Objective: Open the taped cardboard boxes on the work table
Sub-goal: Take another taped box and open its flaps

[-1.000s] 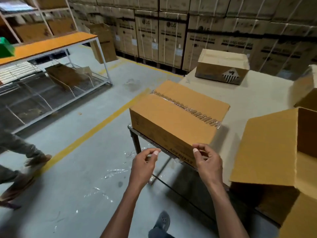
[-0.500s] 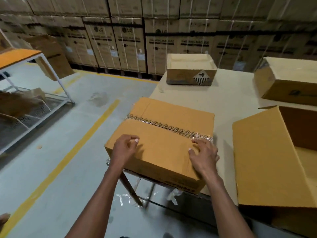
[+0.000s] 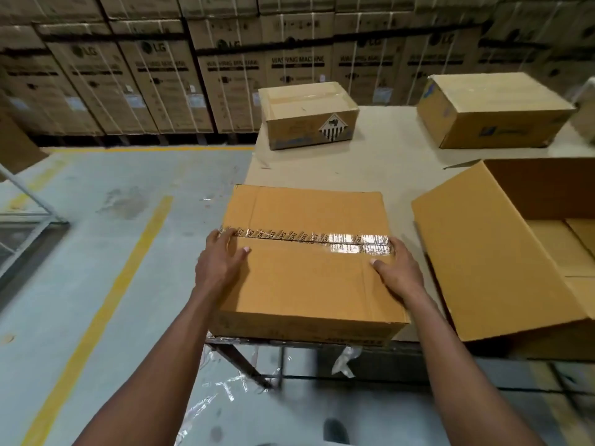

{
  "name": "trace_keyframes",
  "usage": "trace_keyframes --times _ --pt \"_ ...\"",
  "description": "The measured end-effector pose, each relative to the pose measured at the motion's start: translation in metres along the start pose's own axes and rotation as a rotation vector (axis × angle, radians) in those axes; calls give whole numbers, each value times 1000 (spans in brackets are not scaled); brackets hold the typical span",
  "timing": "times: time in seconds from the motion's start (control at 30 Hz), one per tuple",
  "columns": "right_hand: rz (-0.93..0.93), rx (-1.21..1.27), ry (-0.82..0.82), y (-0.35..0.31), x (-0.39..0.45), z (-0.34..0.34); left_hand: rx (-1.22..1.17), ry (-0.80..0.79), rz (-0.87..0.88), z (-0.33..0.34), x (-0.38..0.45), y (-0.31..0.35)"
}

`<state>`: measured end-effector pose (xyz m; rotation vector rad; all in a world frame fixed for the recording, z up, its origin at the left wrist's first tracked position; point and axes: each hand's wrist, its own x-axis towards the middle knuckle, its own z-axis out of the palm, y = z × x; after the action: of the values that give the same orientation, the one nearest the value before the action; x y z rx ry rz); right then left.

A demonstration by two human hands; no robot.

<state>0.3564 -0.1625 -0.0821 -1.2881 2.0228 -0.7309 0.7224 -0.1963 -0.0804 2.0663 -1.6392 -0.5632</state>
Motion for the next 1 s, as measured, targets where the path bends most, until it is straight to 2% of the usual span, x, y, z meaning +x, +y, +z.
trace_keyframes --times 0.13,0.3,0.43,0.67,0.87,1.0 --pt "50 92 -15 2 3 -6 -63 -29 3 -7 9 -5" --pt "116 133 -86 0 9 -9 -218 -133 -170 -15 15 -7" --pt "156 279 -101 -4 7 -8 -228 -112 -127 -16 6 -1" --pt "26 518 99 -13 -1 -16 -410 68 12 -22 -2 -8" --pt "-36 490 251 -23 2 -23 -499 244 83 -32 2 6" --pt "30 419 302 -25 -2 -18 -409 159 60 -27 -1 3"
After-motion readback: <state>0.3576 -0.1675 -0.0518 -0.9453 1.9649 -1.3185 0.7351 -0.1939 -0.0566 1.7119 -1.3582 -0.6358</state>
